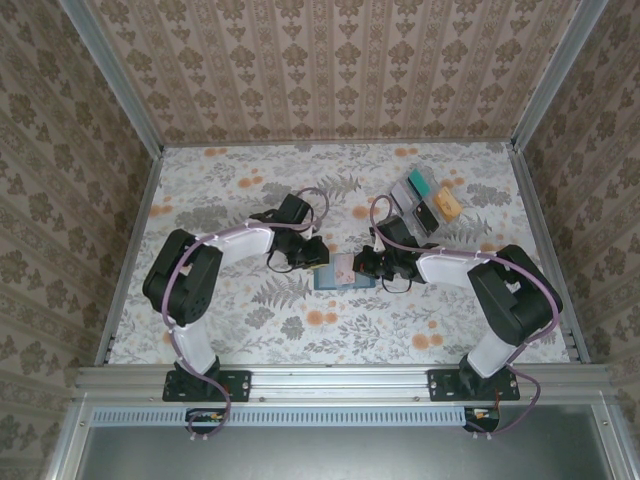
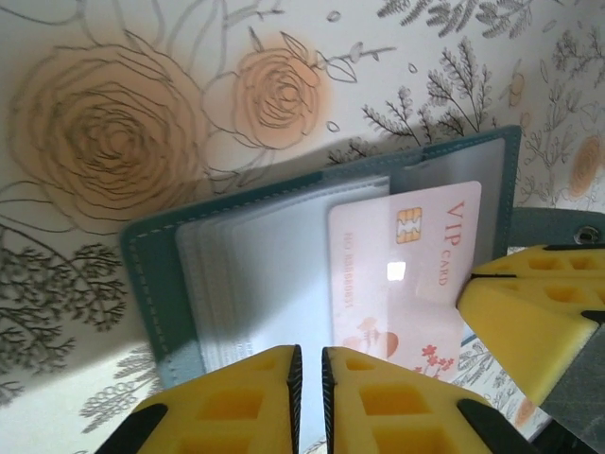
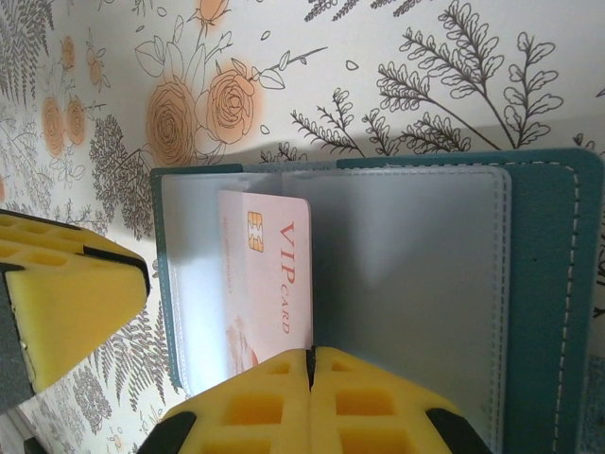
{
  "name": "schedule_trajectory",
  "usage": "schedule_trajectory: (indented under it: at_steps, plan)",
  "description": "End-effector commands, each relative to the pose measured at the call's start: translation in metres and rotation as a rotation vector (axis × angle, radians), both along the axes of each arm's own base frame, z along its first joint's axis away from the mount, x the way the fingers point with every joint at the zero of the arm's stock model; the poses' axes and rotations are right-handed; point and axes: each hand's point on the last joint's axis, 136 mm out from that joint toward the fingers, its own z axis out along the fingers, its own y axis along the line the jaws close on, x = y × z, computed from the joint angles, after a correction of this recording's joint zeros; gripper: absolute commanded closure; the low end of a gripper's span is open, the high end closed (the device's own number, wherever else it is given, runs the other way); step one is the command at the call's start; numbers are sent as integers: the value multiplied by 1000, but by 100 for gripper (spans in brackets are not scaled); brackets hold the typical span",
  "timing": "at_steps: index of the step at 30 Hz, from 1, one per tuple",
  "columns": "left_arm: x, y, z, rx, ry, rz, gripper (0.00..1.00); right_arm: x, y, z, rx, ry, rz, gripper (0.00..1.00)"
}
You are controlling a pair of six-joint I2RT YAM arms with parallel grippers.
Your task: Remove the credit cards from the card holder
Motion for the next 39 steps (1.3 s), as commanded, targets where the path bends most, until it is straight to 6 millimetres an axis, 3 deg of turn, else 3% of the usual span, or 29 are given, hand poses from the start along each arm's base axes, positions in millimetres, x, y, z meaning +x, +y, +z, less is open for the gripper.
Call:
schedule_trajectory:
  at_steps: [1,16,20,23,29,32,36,39]
  plan:
    - [0,-14,-4,-13,14,-37,84,1,4,2,17,-3,25,92]
    - [-15,3,-41,78,79,-23,88,5,27,14,168,-3,47,80]
    - [-17,5,-44,83,86,-22,88,5,30,9,179,14,52,80]
    - [-16,5,-43,82,84,-21,88,5,26,5,155,18,35,86]
    - [-10,6,-28,65,53,-16,85,3,-7,17,-17,-63,-7,98]
    - [-5,-2,-9,8,19,-39,79,0,-23,31,-91,-112,-6,100]
    - [0,-6,25,-42,-42,-49,68,-4,-39,65,-121,-213,2,100]
    - [6,6,47,-30,-93,-17,55,-5,-57,96,-188,-308,-11,100]
